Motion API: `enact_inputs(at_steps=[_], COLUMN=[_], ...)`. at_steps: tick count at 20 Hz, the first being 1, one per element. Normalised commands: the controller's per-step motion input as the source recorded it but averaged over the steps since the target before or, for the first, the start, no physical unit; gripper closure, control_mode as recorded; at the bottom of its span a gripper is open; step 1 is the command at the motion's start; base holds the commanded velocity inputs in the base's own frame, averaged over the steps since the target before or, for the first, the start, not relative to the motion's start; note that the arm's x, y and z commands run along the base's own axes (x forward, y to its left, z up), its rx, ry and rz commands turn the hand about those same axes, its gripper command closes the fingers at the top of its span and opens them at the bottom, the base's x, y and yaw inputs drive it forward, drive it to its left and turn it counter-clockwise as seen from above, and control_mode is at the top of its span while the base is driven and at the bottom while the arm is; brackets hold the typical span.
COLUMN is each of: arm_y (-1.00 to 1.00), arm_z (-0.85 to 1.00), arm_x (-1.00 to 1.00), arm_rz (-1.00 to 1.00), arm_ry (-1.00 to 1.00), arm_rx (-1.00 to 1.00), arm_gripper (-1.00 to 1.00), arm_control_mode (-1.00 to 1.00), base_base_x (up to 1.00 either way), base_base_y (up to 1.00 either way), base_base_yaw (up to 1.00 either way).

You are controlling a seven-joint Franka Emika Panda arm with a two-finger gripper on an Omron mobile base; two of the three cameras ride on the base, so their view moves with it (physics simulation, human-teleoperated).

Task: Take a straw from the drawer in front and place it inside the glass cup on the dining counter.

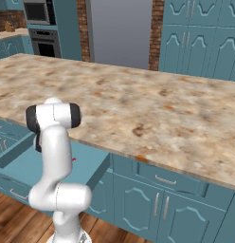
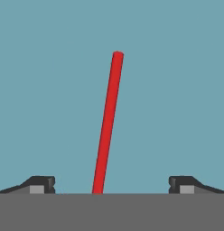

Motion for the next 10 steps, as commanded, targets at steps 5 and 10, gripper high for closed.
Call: enact_inputs(at_steps=[5,10], arm_y=[0.04,0.00], arm_z=[-0.26,-0.30], arm_x=[0.21,0.12], arm_rz=[0.00,0.00], arm_ry=[0.00,0.00], arm_rx=[0.00,0.00], arm_gripper=[-1.00,-1.00], arm_control_mode=[-1.00,-1.00], base_base_x=[0.00,0.00], base_base_y=[0.00,0.00], base_base_yaw=[0.00,0.00])
